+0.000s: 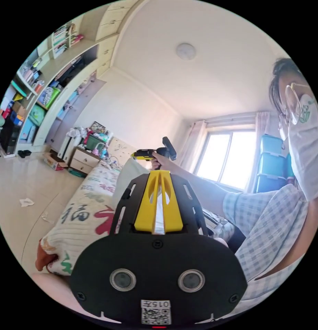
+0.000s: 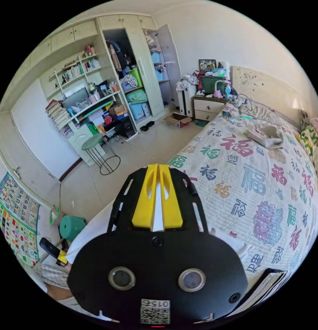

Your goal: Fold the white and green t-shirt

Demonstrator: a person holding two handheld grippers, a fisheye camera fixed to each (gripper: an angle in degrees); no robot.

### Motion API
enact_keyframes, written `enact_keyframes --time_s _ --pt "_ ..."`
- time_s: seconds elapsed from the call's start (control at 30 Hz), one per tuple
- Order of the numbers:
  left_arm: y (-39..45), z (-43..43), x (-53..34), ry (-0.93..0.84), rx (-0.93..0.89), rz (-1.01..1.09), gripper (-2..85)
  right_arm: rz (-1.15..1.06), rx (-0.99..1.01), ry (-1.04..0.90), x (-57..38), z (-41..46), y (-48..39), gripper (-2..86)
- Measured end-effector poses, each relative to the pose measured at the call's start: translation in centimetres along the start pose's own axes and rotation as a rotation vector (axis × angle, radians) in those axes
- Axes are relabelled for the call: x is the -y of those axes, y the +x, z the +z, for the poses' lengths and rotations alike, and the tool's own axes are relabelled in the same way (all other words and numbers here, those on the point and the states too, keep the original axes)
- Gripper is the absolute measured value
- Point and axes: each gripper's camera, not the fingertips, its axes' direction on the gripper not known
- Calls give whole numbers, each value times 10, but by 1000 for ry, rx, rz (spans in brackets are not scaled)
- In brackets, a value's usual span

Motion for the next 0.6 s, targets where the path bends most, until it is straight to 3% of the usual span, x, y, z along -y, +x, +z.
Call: enact_keyframes --time_s 0.37,0.47,0.6 --pt "138 167 -118 -363 -254 168 -9 340 -37 14 -139 -112 231 -8" --pt "168 214 -168 -504 -247 235 -9 381 -49 -18 -163 -116 264 -8" --pt "194 245 -215 -559 -197 278 -9 416 21 39 -180 -135 292 -6"
